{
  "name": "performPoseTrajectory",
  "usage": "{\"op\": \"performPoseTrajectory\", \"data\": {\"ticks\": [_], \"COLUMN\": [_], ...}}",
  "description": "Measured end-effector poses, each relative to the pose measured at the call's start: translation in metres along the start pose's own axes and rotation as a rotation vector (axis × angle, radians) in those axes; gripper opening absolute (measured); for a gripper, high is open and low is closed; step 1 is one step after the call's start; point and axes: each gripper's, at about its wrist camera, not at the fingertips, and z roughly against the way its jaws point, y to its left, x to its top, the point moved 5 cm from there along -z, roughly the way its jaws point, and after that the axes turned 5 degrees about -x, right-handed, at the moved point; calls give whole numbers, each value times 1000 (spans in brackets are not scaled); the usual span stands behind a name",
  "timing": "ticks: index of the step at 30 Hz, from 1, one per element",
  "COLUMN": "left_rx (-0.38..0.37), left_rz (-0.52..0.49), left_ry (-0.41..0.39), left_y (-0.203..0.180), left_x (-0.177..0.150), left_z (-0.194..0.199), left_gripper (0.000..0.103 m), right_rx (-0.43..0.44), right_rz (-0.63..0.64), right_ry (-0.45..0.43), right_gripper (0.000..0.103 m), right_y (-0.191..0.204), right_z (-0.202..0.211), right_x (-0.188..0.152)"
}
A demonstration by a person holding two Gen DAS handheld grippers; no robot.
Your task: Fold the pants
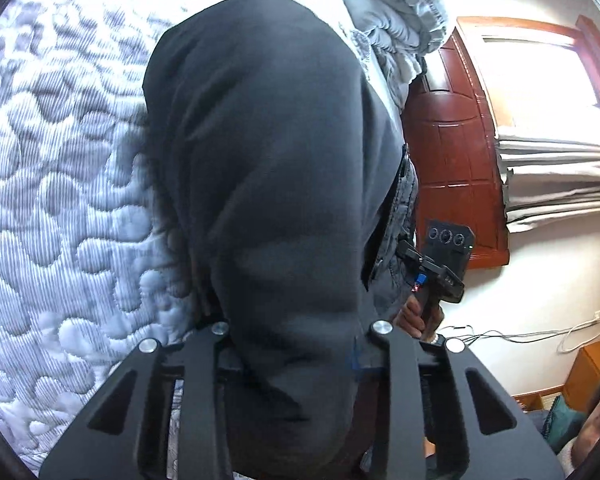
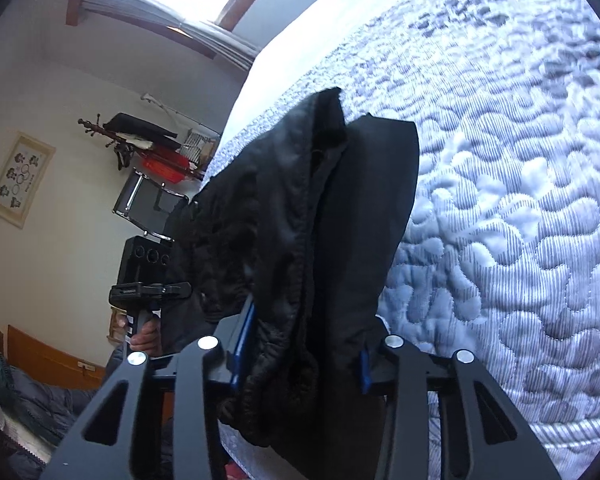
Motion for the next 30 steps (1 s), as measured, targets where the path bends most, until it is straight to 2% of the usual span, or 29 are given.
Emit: {"op": "performPoseTrajectory", "data": {"ticks": [6,10,17,25,30], "left_rx": [-27,-15,-10,60,82], "left_rz": [-23,-53,-75,-72,-23], "left_ry": [-37,-55,-107,-178,-193], "left_y": [-16,-30,-41,-26,2], "left_x": [7,19,64,130,167], "left_z": [4,7,23,46,53], "left_gripper": [29,29,30,30,31], "right_rx": [-2,-4,-11,-5,-13], "right_rz": [25,41,74,60,17], "right_ry": [-36,-55,-69,-57,-24], "right_gripper": [39,39,39,39,39], "right_y": [18,28,41,37,24], "right_z": [13,18,13,-32,-69], "right_x": [11,32,79,147,173]}}
